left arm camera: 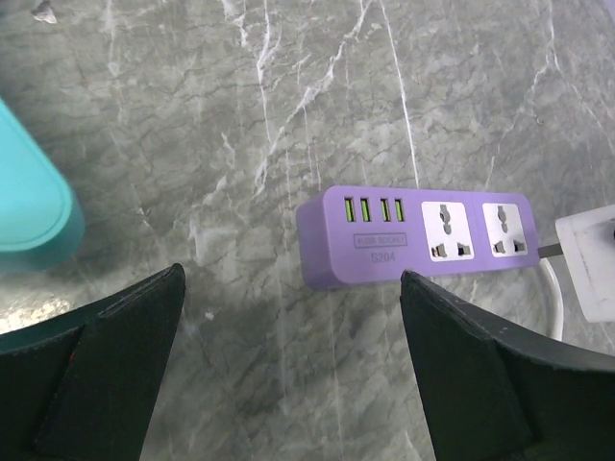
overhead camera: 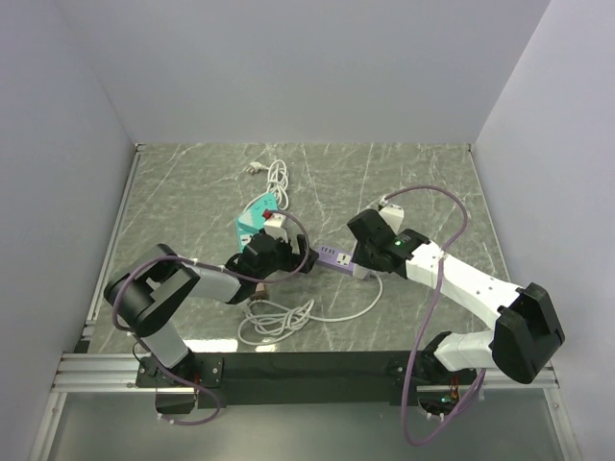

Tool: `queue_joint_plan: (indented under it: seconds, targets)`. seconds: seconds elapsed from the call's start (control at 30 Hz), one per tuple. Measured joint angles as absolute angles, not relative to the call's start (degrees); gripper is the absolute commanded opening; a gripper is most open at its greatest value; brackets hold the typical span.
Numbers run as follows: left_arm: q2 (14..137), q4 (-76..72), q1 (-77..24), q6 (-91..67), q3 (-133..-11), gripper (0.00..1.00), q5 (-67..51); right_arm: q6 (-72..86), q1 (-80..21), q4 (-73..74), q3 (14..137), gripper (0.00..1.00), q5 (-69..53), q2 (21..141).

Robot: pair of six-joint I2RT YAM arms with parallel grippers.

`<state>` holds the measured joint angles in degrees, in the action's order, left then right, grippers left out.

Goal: Insert the plug

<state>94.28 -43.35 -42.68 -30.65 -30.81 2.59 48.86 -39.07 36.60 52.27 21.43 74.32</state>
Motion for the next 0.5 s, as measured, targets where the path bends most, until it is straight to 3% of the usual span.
queue_joint_plan:
  seconds: [0.5]
  targets:
    - [101.23, -46.35, -42.68, -31.09, -34.57, 0.99, 0.73, 48.53, -39.05, 34.17, 51.05, 0.00, 22.76, 77.01]
